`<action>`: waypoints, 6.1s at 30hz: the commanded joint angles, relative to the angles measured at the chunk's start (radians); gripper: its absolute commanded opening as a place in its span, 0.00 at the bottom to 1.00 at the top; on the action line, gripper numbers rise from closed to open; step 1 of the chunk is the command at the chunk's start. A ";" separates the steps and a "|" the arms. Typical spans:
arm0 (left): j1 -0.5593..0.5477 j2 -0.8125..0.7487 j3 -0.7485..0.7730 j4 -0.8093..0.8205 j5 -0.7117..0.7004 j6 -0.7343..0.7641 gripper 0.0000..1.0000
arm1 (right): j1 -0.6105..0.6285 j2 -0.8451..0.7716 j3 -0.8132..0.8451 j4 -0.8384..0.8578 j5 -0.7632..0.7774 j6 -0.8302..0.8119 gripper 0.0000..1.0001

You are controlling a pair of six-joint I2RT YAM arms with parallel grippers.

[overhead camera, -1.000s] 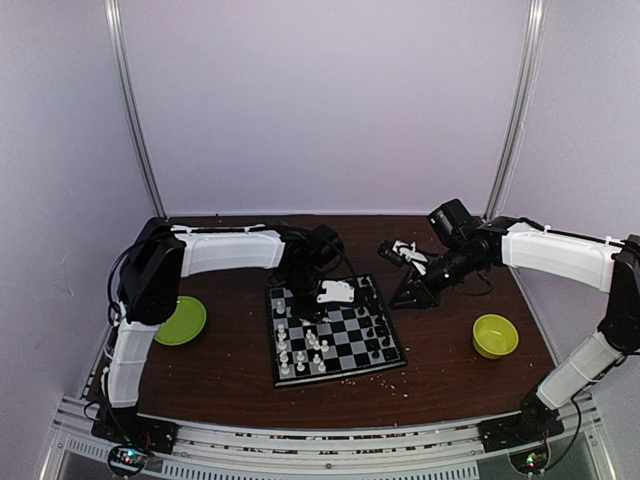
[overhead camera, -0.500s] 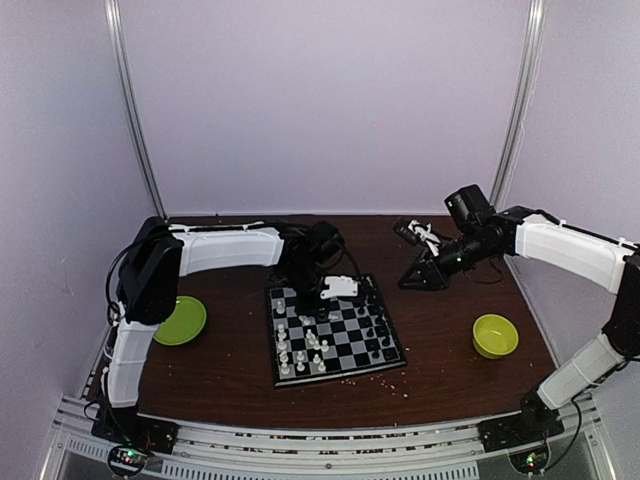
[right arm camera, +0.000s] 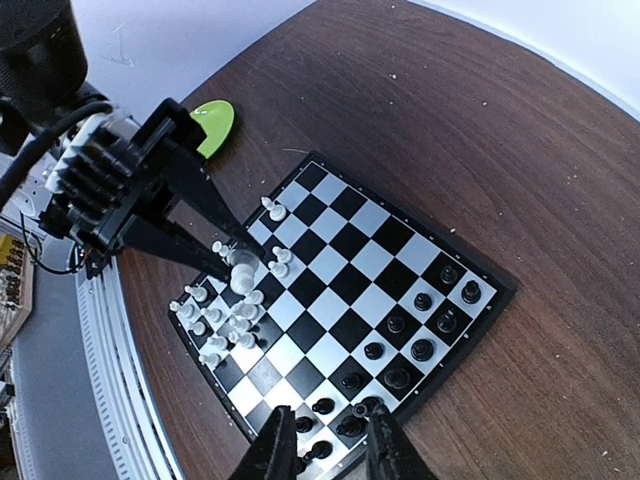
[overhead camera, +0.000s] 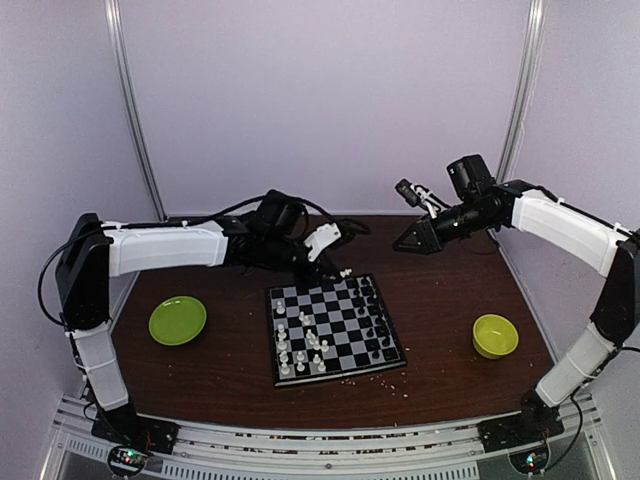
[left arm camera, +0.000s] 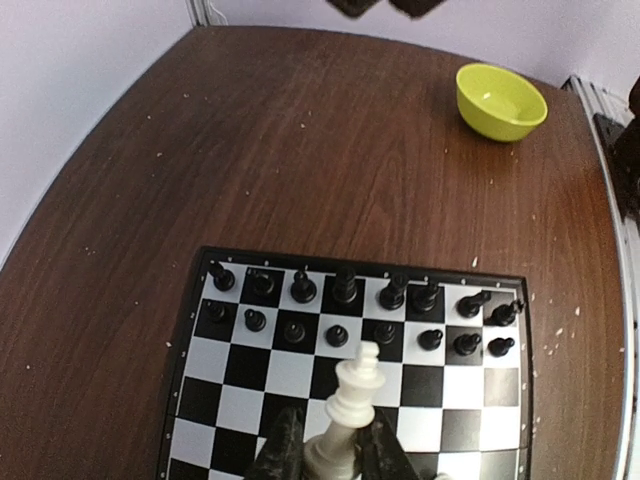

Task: Set up the chess pieces on the board
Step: Pass from the left arm to the right, then place the queen at d1, then pick up the pawn from the chessboard.

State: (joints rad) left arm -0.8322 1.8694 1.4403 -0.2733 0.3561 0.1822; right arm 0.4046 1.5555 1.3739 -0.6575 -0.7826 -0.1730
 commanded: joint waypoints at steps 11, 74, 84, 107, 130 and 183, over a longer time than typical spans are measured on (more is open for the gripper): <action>-0.002 -0.095 -0.158 0.346 0.050 -0.246 0.15 | 0.175 0.206 0.206 -0.103 -0.043 0.107 0.32; 0.115 -0.466 -0.340 0.130 -0.129 -0.155 0.46 | 0.314 0.277 0.327 -0.101 0.140 0.060 0.02; 0.281 -0.611 -0.273 -0.094 -0.372 -0.174 0.49 | 0.479 0.501 0.584 -0.184 0.324 -0.025 0.02; 0.357 -0.696 -0.327 -0.050 -0.325 -0.222 0.52 | 0.559 0.841 0.878 -0.260 0.386 -0.039 0.02; 0.357 -0.694 -0.332 -0.052 -0.290 -0.224 0.51 | 0.560 0.925 0.921 -0.257 0.408 -0.032 0.05; 0.047 -0.106 0.052 -0.499 -0.152 -0.032 0.37 | 0.003 -0.399 -0.396 0.185 0.183 -0.053 0.36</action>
State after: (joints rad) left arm -0.7700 1.6894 1.4292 -0.7013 0.1986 0.1066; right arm 0.4427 1.2209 1.0176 -0.6128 -0.5350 -0.2272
